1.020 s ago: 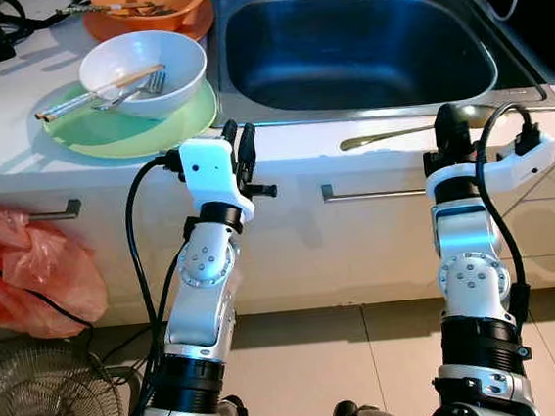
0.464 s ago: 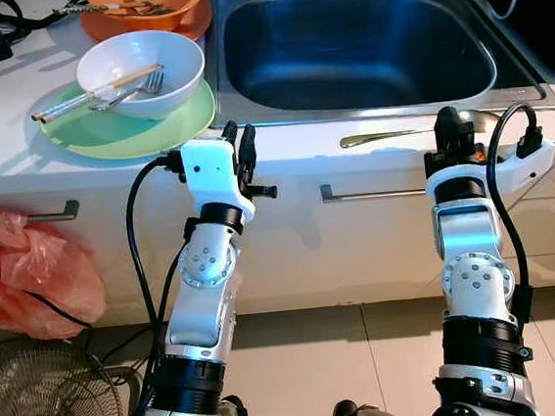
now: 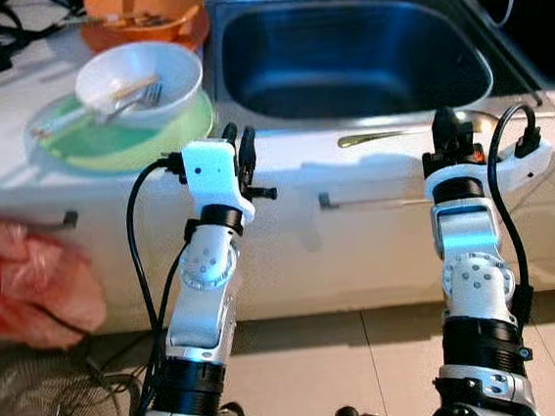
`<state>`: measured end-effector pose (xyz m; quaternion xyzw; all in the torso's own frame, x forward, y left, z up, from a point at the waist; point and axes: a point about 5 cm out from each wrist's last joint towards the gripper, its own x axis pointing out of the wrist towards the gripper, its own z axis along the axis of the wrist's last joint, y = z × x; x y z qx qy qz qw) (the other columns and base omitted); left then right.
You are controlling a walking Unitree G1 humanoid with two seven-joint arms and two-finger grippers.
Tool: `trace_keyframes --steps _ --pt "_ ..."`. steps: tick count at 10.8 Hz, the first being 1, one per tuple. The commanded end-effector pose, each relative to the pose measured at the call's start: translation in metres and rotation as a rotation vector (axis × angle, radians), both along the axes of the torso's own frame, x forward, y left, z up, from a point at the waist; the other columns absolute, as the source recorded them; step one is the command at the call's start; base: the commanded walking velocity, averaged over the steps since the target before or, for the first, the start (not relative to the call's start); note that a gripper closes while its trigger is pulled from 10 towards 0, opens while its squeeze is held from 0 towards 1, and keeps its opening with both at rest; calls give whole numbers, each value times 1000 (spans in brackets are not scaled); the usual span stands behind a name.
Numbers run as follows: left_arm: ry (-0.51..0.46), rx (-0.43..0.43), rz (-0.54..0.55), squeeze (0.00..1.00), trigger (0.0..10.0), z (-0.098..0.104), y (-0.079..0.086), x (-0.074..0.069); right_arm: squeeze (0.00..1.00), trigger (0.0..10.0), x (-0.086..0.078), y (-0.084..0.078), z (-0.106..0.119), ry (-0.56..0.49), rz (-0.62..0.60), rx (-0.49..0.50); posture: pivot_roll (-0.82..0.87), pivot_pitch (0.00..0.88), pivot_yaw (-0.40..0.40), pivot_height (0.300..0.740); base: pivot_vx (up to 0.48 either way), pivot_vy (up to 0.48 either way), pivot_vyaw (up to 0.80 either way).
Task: Kitchen organization
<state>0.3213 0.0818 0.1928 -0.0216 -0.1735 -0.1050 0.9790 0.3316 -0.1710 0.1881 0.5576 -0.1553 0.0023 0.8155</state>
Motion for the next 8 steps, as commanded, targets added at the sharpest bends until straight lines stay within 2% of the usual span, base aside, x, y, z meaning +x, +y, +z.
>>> trace_keyframes --steps 1,8 --pt "2 8 -8 0 10000 -2 -4 -1 0 10000 -2 8 -1 -1 12 35 133 165 -26 740 371 0 0" --pt "2 15 -4 0 10000 -2 -4 -1 0 10000 -1 8 0 -4 15 39 133 173 -27 740 377 0 0"
